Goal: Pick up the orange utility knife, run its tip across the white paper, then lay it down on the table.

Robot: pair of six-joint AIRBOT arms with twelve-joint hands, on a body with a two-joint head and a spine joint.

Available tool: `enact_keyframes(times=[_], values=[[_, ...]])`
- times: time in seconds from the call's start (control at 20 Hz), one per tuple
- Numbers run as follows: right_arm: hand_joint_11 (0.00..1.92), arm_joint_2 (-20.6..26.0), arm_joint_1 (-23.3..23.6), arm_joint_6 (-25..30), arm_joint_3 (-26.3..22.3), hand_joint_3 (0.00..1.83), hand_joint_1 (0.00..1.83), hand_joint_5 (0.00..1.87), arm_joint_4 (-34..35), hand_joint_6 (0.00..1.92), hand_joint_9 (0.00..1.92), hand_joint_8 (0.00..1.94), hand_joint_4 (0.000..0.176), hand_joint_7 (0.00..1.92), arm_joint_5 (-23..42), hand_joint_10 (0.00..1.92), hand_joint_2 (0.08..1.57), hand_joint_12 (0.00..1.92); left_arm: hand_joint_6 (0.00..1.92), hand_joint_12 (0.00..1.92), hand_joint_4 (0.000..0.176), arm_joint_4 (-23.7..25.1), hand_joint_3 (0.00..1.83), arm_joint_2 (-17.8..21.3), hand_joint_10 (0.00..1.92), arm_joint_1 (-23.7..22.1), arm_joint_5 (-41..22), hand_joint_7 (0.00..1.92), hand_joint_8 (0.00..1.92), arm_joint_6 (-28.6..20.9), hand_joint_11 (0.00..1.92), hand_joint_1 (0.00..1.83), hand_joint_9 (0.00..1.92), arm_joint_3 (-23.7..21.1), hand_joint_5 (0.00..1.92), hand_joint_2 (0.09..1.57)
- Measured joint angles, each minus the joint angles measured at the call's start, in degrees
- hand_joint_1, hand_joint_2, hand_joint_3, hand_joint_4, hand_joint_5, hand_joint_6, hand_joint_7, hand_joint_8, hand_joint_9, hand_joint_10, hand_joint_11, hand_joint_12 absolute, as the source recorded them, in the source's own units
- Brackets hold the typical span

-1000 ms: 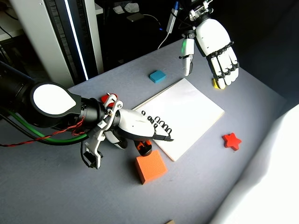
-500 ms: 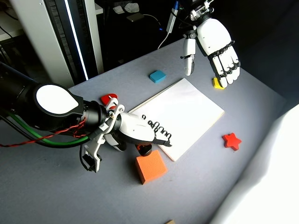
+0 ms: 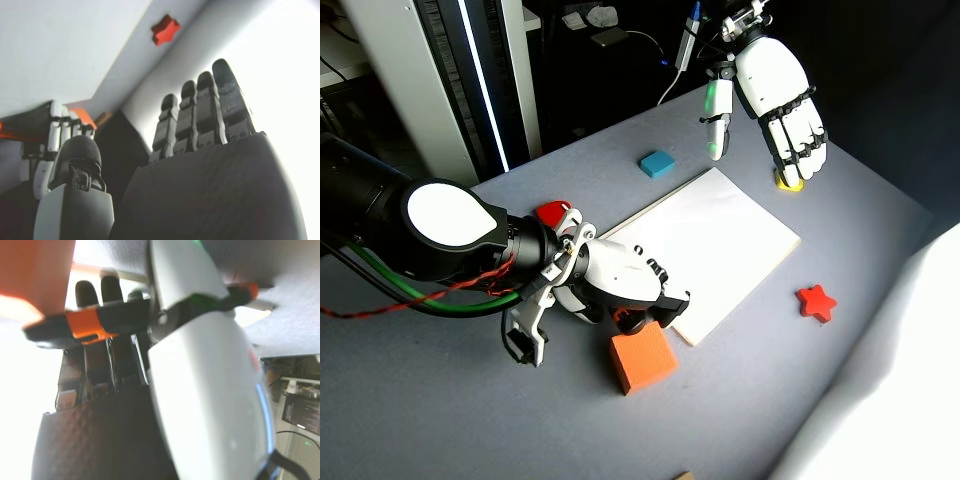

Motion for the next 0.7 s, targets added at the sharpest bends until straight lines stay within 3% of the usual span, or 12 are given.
enact_keyframes(times=[0.1,0.2,0.25,0.3,0.35,0.4,0.45,0.5,0.55,0.7], values=[[0.73,0.0,-0.1,-0.1,-0.1,0.0,1.15,0.95,-1.0,1.08,0.83,1.94,0.0,0.77,-0.1,1.92,1.13,1.92,0.0,0.41,0.059,0.0,0.0,0.0,0.0,0.0,0.0,0.08,0.0,0.0,0.0,0.02,0.08,0.3,0.05,1.22],[1.0,0.3,-1.1,0.1,0.0,0.0,1.16,0.97,-0.8,1.05,1.04,1.94,0.0,0.97,-1.3,1.92,1.12,1.92,0.0,0.36,0.057,-0.1,0.0,0.0,0.0,0.0,-0.1,0.06,0.0,0.0,0.0,0.02,0.06,0.5,0.03,1.23],[1.22,0.3,-1.1,0.1,-0.2,0.0,1.15,0.93,-0.8,1.15,1.19,1.94,0.0,1.11,-1.3,1.92,1.14,1.92,0.0,0.36,0.056,-0.2,0.0,0.0,0.0,0.0,-0.1,0.07,0.0,0.0,0.0,0.03,0.06,0.7,0.04,1.22],[1.37,0.3,-1.1,-0.1,-0.3,0.0,1.24,1.02,-0.9,1.59,1.33,1.94,0.0,1.24,-1.0,1.92,1.13,1.92,0.0,0.35,0.057,0.1,0.0,0.0,0.0,0.0,-0.2,0.07,0.0,0.0,0.0,0.05,0.06,0.7,0.03,1.23],[1.52,0.3,-1.2,-0.2,-0.4,0.01,1.31,1.15,-1.2,1.85,1.47,1.94,0.0,1.37,-1.1,1.92,1.15,1.92,0.0,0.38,0.062,0.3,0.0,0.0,0.0,0.0,0.1,0.07,0.0,0.0,0.0,0.05,0.07,0.7,0.03,1.22],[1.6,0.4,-1.4,-0.4,-0.7,0.0,1.35,1.2,-1.3,1.91,1.53,1.94,0.0,1.42,-1.2,1.92,1.16,1.92,0.0,0.37,0.062,0.2,0.0,0.0,0.0,0.0,0.2,0.07,0.0,0.0,0.0,0.06,0.07,0.7,0.04,1.22],[1.66,0.5,-1.4,-0.4,-0.8,0.0,1.35,1.18,-1.4,1.92,1.6,1.94,0.028,1.47,-1.2,1.92,1.19,1.92,0.0,0.39,0.059,0.0,0.0,0.0,0.01,0.0,0.1,0.08,0.0,0.0,0.0,0.05,0.08,0.7,0.03,1.22],[1.67,0.5,-1.4,-0.4,-0.9,0.0,1.4,1.22,-1.2,1.92,1.62,1.94,0.124,1.49,-0.9,1.92,1.22,1.92,0.0,0.39,0.058,0.0,0.0,0.0,0.01,0.0,0.0,0.08,0.0,0.0,0.0,0.05,0.09,0.7,0.04,1.22],[1.69,0.6,-1.4,-0.4,-1.1,0.0,1.45,1.26,-1.2,1.92,1.64,1.94,0.166,1.52,-0.9,1.92,1.23,1.92,0.0,0.42,0.058,0.0,0.0,0.0,0.01,0.0,0.0,0.08,0.0,0.0,0.0,0.05,0.09,0.7,0.04,1.22],[1.69,0.9,-1.4,-0.4,-1.2,0.0,1.53,1.31,-1.2,1.92,1.65,1.94,0.176,1.52,-0.4,1.92,1.24,1.92,0.0,0.46,0.056,0.0,0.0,0.0,0.01,0.0,0.0,0.08,0.0,0.0,0.0,0.04,0.1,0.7,0.03,1.23]])
